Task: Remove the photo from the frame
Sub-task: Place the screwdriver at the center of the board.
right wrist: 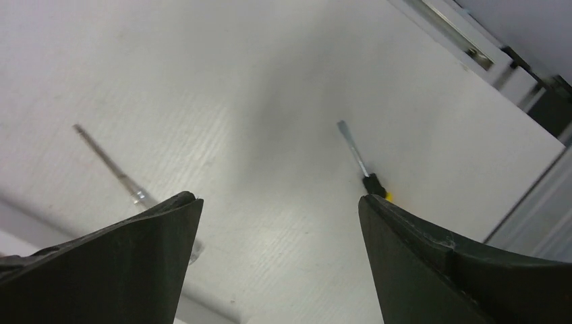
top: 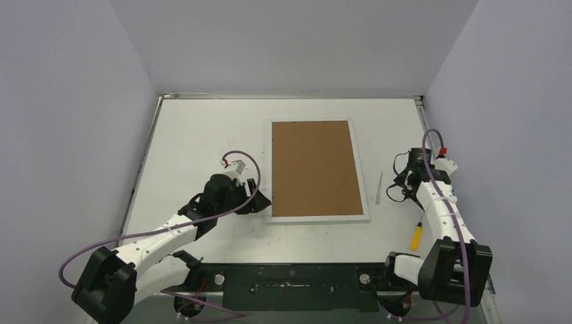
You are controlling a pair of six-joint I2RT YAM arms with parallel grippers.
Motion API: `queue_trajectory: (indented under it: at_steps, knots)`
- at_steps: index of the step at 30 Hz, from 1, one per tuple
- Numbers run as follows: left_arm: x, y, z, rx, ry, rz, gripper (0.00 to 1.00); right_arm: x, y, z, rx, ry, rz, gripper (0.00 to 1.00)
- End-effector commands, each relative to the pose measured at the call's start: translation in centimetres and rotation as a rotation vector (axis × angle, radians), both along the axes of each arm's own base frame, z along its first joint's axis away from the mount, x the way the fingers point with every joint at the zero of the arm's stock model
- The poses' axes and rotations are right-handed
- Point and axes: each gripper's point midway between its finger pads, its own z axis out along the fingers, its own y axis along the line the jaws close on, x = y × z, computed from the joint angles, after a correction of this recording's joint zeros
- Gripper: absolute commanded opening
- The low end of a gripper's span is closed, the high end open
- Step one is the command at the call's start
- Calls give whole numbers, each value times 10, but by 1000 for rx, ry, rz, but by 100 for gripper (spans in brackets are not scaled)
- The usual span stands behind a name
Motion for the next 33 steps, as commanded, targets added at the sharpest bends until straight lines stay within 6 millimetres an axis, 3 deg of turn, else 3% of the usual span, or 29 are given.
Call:
queue_trajectory:
  at_steps: [1, 6, 10, 18, 23, 29, 33]
  knots:
    - [3, -8, 28, -80, -76, -45, 61, -43, -28, -7, -22, 79, -273, 90]
    - [-2, -12, 32, -107, -75, -78, 62, -65, -65, -10, -34, 86, -414, 90]
    - [-5, -15, 32, -131, -66, -95, 62, -71, -72, -24, 36, 96, -453, 90]
    - [-9, -14, 26, -134, -48, -92, 63, -68, -52, -78, 146, 95, -391, 90]
    - [-11, -11, 23, -129, -40, -79, 63, -61, -49, -81, 167, 80, -351, 91]
    - [-9, -10, 25, -123, -42, -69, 63, -58, -39, -84, 198, 76, -302, 100]
    - [-7, -9, 26, -109, -39, -68, 63, -60, -26, -92, 240, 89, -292, 88]
